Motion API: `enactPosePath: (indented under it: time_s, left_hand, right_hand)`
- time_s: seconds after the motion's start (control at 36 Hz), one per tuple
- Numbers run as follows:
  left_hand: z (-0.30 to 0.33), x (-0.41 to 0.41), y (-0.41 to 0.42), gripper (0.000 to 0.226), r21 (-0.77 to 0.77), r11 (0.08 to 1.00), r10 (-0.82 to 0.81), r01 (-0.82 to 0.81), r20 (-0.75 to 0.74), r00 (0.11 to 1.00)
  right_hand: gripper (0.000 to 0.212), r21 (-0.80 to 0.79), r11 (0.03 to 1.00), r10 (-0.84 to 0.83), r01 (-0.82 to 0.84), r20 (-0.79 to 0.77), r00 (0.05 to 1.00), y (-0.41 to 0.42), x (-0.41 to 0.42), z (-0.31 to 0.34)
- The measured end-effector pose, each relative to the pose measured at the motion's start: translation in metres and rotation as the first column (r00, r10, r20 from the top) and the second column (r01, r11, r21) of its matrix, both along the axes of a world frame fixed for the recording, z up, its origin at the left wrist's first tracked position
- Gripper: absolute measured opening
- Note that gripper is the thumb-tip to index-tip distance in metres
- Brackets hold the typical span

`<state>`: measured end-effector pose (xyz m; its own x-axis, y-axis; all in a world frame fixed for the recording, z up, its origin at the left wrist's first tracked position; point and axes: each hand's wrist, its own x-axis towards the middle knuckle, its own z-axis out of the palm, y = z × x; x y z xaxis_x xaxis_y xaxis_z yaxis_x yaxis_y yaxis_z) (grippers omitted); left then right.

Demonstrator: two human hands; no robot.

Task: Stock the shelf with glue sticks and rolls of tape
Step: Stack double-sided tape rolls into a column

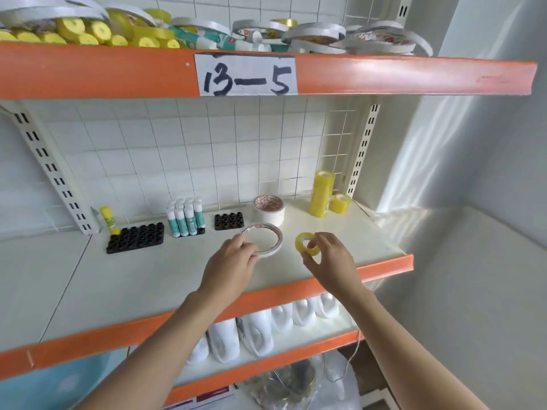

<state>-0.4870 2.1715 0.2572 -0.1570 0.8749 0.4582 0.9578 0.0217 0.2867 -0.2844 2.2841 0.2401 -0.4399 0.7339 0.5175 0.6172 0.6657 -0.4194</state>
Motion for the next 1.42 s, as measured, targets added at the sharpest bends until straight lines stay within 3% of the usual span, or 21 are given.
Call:
enactPosePath:
  time_s: [0.22, 0.33, 0.47, 0.64, 0.75, 0.89, 1.0, 1.06, 1.17, 1.42]
  left_hand:
    - [-0.036, 0.018, 0.042, 0.012, -0.079, 0.994, 0.079, -0.075, 0.045, 0.996]
    - [-0.048, 0.026, 0.053, 0.016, -0.107, 0.99, 0.101, -0.095, 0.049, 0.994]
    - [-0.057, 0.03, 0.067, 0.012, -0.103, 0.989, 0.111, -0.105, 0.048, 0.993]
    - [-0.071, 0.03, 0.069, 0.007, -0.024, 0.998, 0.058, -0.056, 0.11, 0.992]
    - [-0.069, 0.028, 0.071, 0.016, 0.009, 1.0, 0.023, -0.024, 0.119, 0.993]
    - [-0.07, 0.023, 0.071, 0.03, 0.004, 1.0, 0.006, -0.006, 0.128, 0.992]
    - [-0.07, 0.014, 0.067, 0.037, 0.003, 1.0, -0.009, 0.009, 0.121, 0.993]
    - [-0.073, 0.007, 0.063, 0.048, -0.025, 0.999, 0.035, -0.033, 0.122, 0.992]
    - [-0.08, -0.001, 0.057, 0.031, -0.05, 0.989, 0.142, -0.141, 0.025, 0.99]
    - [-0.08, -0.002, 0.061, 0.04, -0.069, 0.978, 0.195, -0.196, -0.02, 0.981]
  right_hand:
    - [0.022, -0.08, 0.996, -0.025, 0.039, 0.175, 0.984, 0.068, 0.004, -0.044]
    - [0.022, -0.142, 0.988, -0.026, 0.053, 0.183, 0.983, 0.085, 0.008, -0.05]
    - [0.023, -0.094, 0.995, -0.007, 0.025, 0.187, 0.982, 0.091, 0.004, -0.054]
    - [0.042, 0.086, 0.973, 0.2, -0.216, 0.158, 0.967, 0.078, -0.004, -0.051]
    - [0.025, 0.104, 0.943, 0.295, -0.317, 0.182, 0.938, 0.073, -0.016, -0.053]
    - [0.028, 0.089, 0.942, 0.3, -0.324, 0.209, 0.931, 0.071, -0.021, -0.052]
    - [0.013, 0.09, 0.952, 0.273, -0.293, 0.185, 0.944, 0.073, -0.023, -0.053]
    - [0.022, 0.103, 0.957, 0.252, -0.272, 0.169, 0.953, 0.074, -0.023, -0.053]
    - [0.028, 0.184, 0.959, 0.192, -0.214, 0.127, 0.973, 0.073, -0.024, -0.05]
    - [0.02, 0.236, 0.957, 0.16, -0.171, 0.067, 0.985, 0.094, -0.047, -0.022]
